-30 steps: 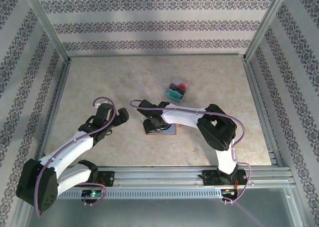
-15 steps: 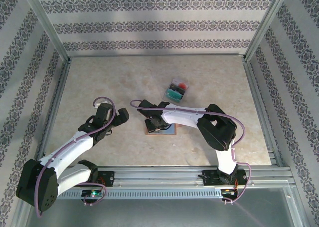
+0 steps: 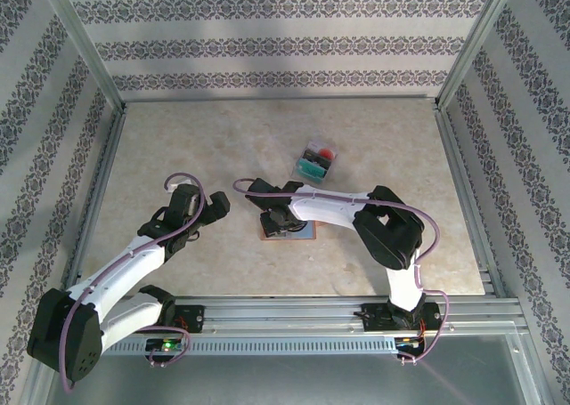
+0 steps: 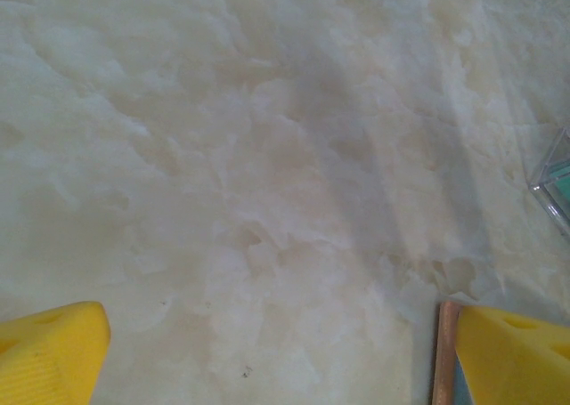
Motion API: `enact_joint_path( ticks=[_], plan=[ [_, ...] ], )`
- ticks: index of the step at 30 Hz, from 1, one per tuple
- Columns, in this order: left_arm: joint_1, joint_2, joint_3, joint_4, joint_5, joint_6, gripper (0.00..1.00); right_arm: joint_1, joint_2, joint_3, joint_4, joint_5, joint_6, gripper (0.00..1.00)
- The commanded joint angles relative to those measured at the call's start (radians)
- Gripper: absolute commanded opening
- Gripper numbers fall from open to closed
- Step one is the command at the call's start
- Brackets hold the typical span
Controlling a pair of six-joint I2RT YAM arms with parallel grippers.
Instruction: Take the credit cards out of the card holder
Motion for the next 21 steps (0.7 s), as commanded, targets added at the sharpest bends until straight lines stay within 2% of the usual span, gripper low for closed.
enact_joint_path(
  ticks=[1,11,21],
  plan=[
    [0.014,-0.007,0.002,-0.010,-0.001,-0.002,0.99,0.018,-0.048,-0.016,0.012,-0.019,0.029,0.61],
    [0.017,-0.005,0.003,-0.011,0.009,-0.003,0.99,0.020,-0.013,-0.020,0.057,-0.064,0.034,0.68],
    [0.017,-0.010,-0.001,-0.013,0.010,-0.007,0.99,0.003,0.009,-0.067,0.084,-0.070,0.044,0.66]
  ],
)
